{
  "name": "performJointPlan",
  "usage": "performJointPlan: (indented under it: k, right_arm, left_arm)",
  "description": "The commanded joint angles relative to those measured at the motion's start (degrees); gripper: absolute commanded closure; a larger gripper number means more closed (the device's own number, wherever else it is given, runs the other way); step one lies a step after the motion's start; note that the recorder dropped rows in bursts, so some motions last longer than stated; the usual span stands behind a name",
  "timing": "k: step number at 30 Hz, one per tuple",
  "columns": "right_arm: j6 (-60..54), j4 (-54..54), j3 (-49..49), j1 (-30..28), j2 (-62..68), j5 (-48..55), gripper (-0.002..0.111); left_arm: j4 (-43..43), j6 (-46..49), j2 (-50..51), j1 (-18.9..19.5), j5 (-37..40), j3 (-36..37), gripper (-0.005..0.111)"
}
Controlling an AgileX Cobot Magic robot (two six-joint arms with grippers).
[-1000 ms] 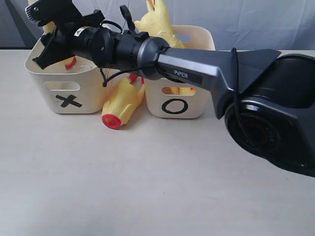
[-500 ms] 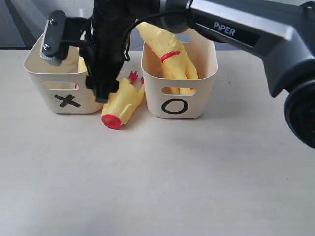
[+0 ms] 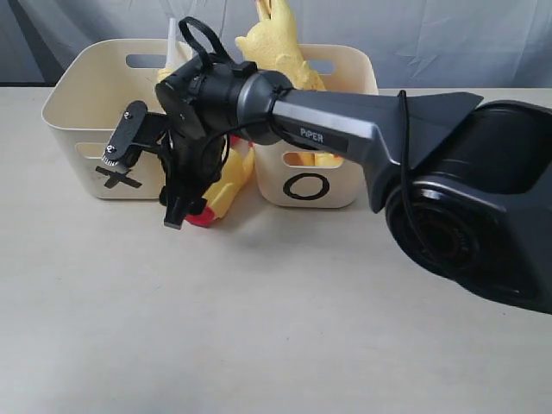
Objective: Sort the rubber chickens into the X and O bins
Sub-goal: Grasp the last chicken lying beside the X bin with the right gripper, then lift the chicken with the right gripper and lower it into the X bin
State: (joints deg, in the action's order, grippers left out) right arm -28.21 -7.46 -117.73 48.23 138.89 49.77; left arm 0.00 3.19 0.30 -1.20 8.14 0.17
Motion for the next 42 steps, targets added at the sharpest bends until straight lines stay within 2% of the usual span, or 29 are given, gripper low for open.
performJointPlan:
  k: [1, 4, 6, 7, 11, 19, 24, 29, 35, 42]
  right_arm:
    - [4.1, -4.4, 0.3, -0.3, 2.7, 3.1, 0.042]
    - [6.2, -6.2, 0.3, -0.3, 4.1, 5.1, 0.042]
    - [7.2, -7.4, 0.3, -0.3, 4.7, 6.5, 0.052]
    - [7.4, -7.5, 0.3, -0.3, 4.9, 7.1, 0.059]
    - [7.4, -7.5, 0.3, -0.3, 5.0, 9.0, 0.108]
    - [7.5, -4.8, 0.3, -0.2, 3.2, 15.1, 0.109]
    - [7.1, 2.3, 0.3, 0.0, 0.0, 20.2, 0.109]
    - [0.7, 7.5, 0.3, 1.8, -6.1, 20.2, 0.109]
    - [-0.2, 4.4, -1.7, 3.4, -15.2, 13.4, 0.109]
    - [-0.2, -3.0, -7.9, 3.4, -19.4, 11.6, 0.109]
  left_arm:
    - [-0.4, 0.0, -0.3, 0.0, -0.5, -0.2, 0.107]
    - [-0.4, 0.0, -0.3, 0.0, -0.5, -0.2, 0.107]
    - [-0.4, 0.0, -0.3, 0.0, -0.5, -0.2, 0.107]
    - [-0.4, 0.0, -0.3, 0.0, -0.5, -0.2, 0.107]
    - [-0.4, 0.0, -0.3, 0.0, -0.5, -0.2, 0.107]
    - [-0.4, 0.0, -0.3, 0.0, -0.5, -0.2, 0.107]
    - [-0.4, 0.0, -0.3, 0.0, -0.5, -0.2, 0.107]
    - [-0.4, 0.0, -0.3, 0.0, -0.5, -0.2, 0.107]
    - [-0.4, 0.0, -0.3, 0.0, -0.5, -0.2, 0.107]
    - [-0.4, 0.0, -0.3, 0.0, -0.5, -0.2, 0.107]
